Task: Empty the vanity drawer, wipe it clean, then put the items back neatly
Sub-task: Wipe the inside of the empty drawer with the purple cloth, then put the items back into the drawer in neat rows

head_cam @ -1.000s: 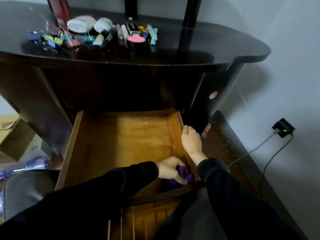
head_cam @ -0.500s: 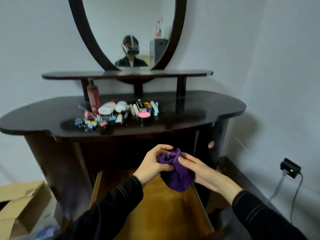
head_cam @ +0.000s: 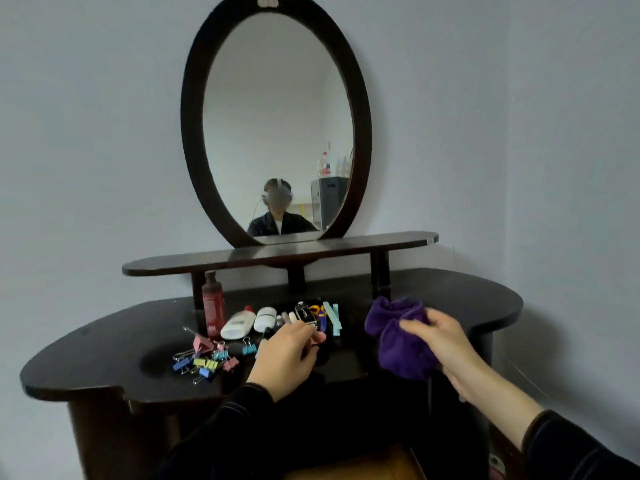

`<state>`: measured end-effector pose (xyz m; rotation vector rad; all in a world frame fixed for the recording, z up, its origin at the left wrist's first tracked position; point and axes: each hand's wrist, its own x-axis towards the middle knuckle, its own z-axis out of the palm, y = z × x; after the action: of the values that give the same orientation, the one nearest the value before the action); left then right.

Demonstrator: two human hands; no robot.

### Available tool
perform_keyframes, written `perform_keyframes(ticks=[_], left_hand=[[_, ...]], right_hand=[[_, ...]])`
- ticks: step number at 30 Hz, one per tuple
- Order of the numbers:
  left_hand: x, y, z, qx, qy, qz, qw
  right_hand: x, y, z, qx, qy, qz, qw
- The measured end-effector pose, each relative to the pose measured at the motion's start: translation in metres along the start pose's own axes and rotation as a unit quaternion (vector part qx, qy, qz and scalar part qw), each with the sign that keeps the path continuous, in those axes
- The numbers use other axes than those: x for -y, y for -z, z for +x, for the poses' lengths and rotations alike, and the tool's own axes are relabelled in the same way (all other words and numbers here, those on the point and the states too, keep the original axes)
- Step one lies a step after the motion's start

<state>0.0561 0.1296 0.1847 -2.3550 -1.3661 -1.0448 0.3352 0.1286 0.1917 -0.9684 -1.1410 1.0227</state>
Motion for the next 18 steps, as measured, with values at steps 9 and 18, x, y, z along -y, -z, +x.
perform_keyframes(ticks=[9,18], left_hand=[[0.030,-0.016,0.012,-0.052,-0.036,0.039,0.997],[0.039,-0.028,0.021,-0.032,-0.024,0.045,0.998]], right_hand=[[-0.007,-0.009,0.119,-0.046,0.124,-0.525,0.841],[-0.046,-0.012,0.117,0.045,0.043,-0.676,0.734]])
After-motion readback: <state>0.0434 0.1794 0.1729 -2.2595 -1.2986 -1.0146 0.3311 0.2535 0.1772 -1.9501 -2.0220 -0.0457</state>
